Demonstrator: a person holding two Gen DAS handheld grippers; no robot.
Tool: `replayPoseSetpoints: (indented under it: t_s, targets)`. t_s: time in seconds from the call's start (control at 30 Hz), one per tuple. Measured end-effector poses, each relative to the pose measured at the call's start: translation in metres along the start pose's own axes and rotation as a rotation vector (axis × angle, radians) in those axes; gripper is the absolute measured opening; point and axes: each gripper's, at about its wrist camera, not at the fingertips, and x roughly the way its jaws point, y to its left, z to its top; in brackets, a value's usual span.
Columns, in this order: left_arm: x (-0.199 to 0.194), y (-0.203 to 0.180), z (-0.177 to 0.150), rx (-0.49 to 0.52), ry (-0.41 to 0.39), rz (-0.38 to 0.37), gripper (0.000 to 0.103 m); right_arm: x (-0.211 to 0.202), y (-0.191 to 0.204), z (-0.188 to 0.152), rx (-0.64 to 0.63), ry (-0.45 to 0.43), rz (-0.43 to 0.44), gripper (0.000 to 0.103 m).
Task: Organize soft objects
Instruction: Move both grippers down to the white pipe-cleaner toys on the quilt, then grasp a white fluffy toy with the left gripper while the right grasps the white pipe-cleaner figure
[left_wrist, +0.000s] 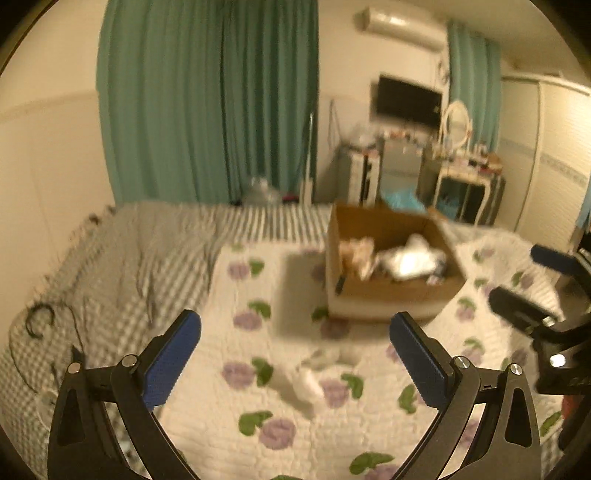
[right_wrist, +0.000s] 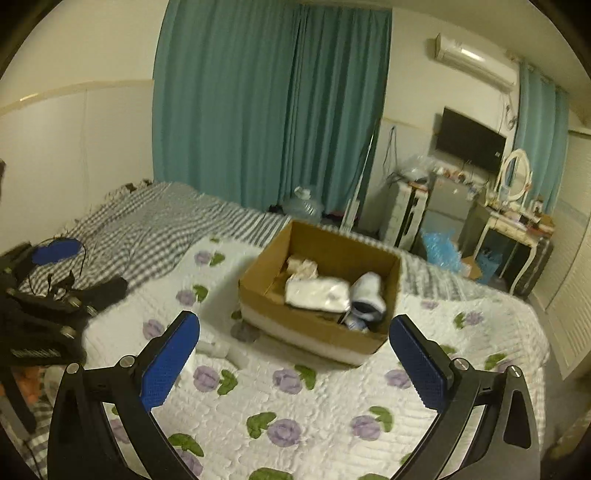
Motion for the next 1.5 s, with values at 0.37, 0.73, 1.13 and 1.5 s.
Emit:
replayPoseSetpoints:
  t_s: [0.37,0.73,1.13,1.5]
  targets:
    - [0.102,-0.002,-0.065,0.023,0.228,0.051,0.103,0.095,0.003,-0.045,0.014,0.128,0.062,0.103]
    - [0.153,-0.005,-0.104,0.034,0.352,-0.012,0.047,0.157,0.000,-0.075,0.022,0.246,0.132,0.103]
    - [0.131,0.011,-0.088,0.083,0.329,-0.019,0.032,0.204,0.050,-0.077,-0.056,0.338,0.244,0.103]
    - [0.141,0.042,-0.083,0.026,0.322,0.026,0.031,0.247,0.095,-0.086,-0.120,0.408,0.325,0.080]
